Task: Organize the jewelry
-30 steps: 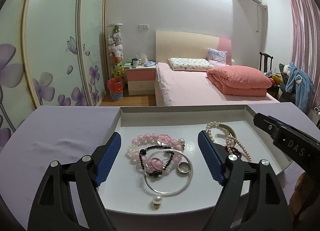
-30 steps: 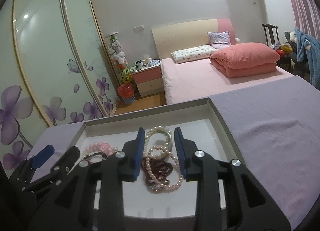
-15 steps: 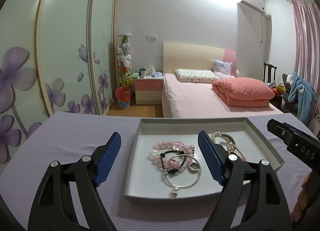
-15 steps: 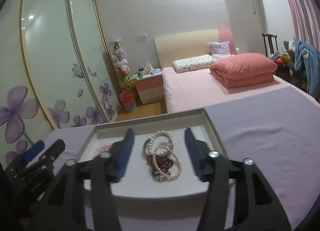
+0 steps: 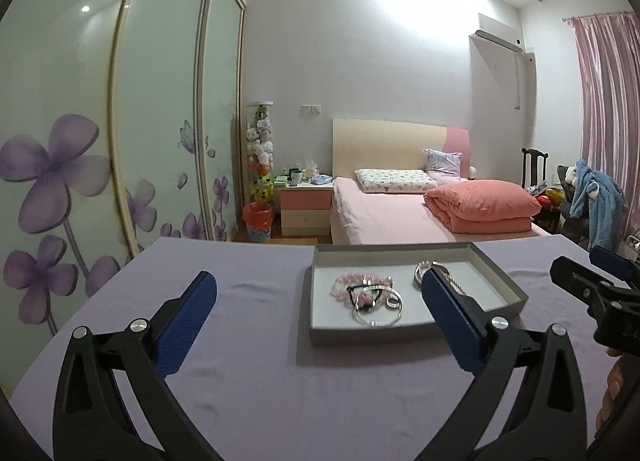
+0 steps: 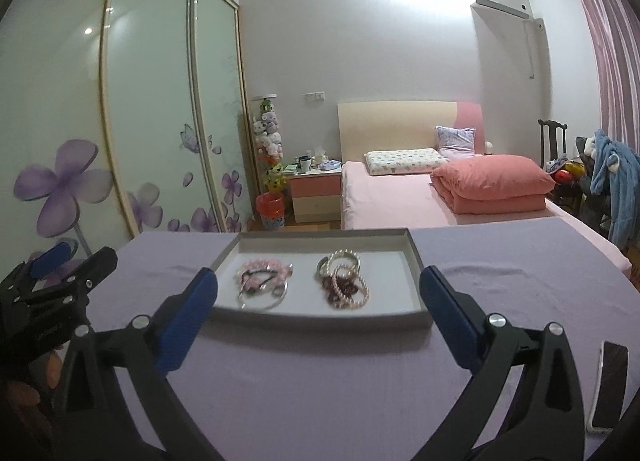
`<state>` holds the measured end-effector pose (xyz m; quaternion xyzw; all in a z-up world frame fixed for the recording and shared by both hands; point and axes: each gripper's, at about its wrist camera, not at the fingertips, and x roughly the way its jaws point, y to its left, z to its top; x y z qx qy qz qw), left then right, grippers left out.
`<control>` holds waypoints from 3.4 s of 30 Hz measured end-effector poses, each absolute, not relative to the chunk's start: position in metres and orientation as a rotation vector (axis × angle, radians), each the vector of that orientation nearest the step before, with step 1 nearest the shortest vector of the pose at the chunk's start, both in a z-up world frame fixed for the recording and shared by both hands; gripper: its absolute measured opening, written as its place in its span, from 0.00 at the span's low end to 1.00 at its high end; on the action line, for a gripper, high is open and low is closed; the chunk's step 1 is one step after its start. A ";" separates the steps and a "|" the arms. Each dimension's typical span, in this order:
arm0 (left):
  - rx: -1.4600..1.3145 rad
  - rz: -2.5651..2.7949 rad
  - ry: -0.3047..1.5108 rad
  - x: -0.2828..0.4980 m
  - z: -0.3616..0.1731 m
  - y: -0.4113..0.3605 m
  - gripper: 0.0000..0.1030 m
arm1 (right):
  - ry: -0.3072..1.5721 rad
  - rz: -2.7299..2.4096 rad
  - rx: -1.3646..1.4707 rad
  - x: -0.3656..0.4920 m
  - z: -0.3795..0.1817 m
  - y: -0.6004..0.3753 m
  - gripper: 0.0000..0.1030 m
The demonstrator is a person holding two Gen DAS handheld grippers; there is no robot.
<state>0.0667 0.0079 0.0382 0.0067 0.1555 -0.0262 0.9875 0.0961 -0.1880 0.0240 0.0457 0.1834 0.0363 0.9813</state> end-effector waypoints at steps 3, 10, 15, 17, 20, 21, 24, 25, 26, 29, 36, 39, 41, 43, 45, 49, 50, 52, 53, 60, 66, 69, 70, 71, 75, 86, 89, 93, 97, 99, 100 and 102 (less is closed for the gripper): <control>0.004 -0.042 0.321 0.055 0.032 0.010 0.98 | 0.384 0.074 0.082 0.080 0.021 -0.185 0.96; 0.007 -0.019 0.316 0.034 0.022 0.009 0.98 | 0.377 0.042 0.062 0.050 0.014 -0.181 0.96; 0.023 -0.013 0.293 0.016 0.018 0.007 0.98 | 0.348 0.016 0.039 0.033 0.011 -0.179 0.96; 0.028 -0.011 0.288 0.012 0.018 0.005 0.98 | 0.335 0.009 0.037 0.026 0.009 -0.179 0.96; 0.023 -0.011 0.284 0.001 0.015 0.003 0.98 | 0.315 -0.003 0.032 0.018 0.006 -0.178 0.96; 0.020 -0.013 0.283 -0.002 0.014 0.003 0.98 | 0.310 -0.006 0.032 0.015 0.004 -0.179 0.96; 0.005 -0.018 0.283 -0.009 0.011 0.004 0.98 | 0.292 -0.011 0.036 0.008 0.002 -0.180 0.96; 0.001 -0.021 0.284 -0.011 0.010 0.005 0.98 | 0.286 -0.015 0.040 0.006 0.000 -0.181 0.96; -0.002 -0.021 0.283 -0.012 0.008 0.005 0.98 | 0.282 -0.016 0.045 0.004 -0.001 -0.182 0.96; 0.000 -0.020 0.280 -0.016 0.006 0.004 0.98 | 0.282 -0.016 0.058 0.004 -0.002 -0.185 0.96; -0.005 -0.010 0.274 -0.020 0.005 0.003 0.98 | 0.280 -0.027 0.063 0.003 -0.006 -0.187 0.96; -0.010 -0.007 0.280 -0.019 0.005 0.005 0.98 | 0.283 -0.025 0.067 0.002 -0.008 -0.190 0.96; -0.010 -0.006 0.283 -0.018 0.004 0.006 0.98 | 0.283 -0.024 0.066 0.002 -0.008 -0.190 0.96; -0.010 -0.004 0.285 -0.018 0.004 0.006 0.98 | 0.283 -0.024 0.065 0.002 -0.008 -0.190 0.96; -0.011 -0.004 0.286 -0.018 0.004 0.006 0.98 | 0.285 -0.023 0.065 0.002 -0.008 -0.190 0.96; -0.009 -0.002 0.286 -0.018 0.004 0.006 0.98 | 0.286 -0.024 0.066 0.003 -0.008 -0.189 0.96; -0.008 -0.001 0.286 -0.019 0.005 0.006 0.98 | 0.286 -0.024 0.067 0.004 -0.008 -0.189 0.96; -0.007 -0.001 0.286 -0.018 0.004 0.005 0.98 | 0.287 -0.024 0.069 0.004 -0.009 -0.190 0.96; -0.008 -0.001 0.286 -0.018 0.004 0.005 0.98 | 0.288 -0.025 0.070 0.004 -0.010 -0.190 0.96; -0.008 -0.002 0.289 -0.018 0.004 0.006 0.98 | 0.297 -0.021 0.075 0.006 -0.012 -0.191 0.96; -0.013 -0.003 0.293 -0.017 0.003 0.006 0.98 | 0.298 -0.022 0.075 0.007 -0.013 -0.191 0.96; -0.015 0.005 0.289 -0.017 0.002 0.006 0.98 | 0.298 -0.023 0.075 0.007 -0.013 -0.191 0.96; -0.016 0.006 0.288 -0.018 0.002 0.006 0.98 | 0.298 -0.022 0.075 0.007 -0.013 -0.191 0.96; -0.017 0.006 0.286 -0.018 0.002 0.006 0.98 | 0.298 -0.022 0.075 0.007 -0.013 -0.191 0.96; -0.017 0.004 0.286 -0.018 0.002 0.006 0.98 | 0.299 -0.021 0.075 0.007 -0.013 -0.191 0.96; -0.017 0.003 0.286 -0.018 0.003 0.005 0.98 | 0.300 -0.021 0.075 0.007 -0.013 -0.190 0.96; -0.016 0.003 0.286 -0.019 0.003 0.005 0.98 | 0.300 -0.021 0.075 0.008 -0.014 -0.190 0.96; -0.017 0.003 0.287 -0.019 0.003 0.004 0.98 | 0.301 -0.022 0.075 0.008 -0.014 -0.190 0.96; -0.017 0.003 0.286 -0.019 0.003 0.004 0.98 | 0.301 -0.021 0.075 0.008 -0.014 -0.190 0.96; -0.016 0.003 0.286 -0.019 0.003 0.004 0.98 | 0.301 -0.021 0.075 0.008 -0.014 -0.190 0.96; -0.016 0.003 0.286 -0.018 0.003 0.004 0.98 | 0.301 -0.021 0.075 0.008 -0.014 -0.190 0.96; -0.017 0.003 0.286 -0.018 0.003 0.004 0.98 | 0.301 -0.021 0.075 0.008 -0.014 -0.190 0.96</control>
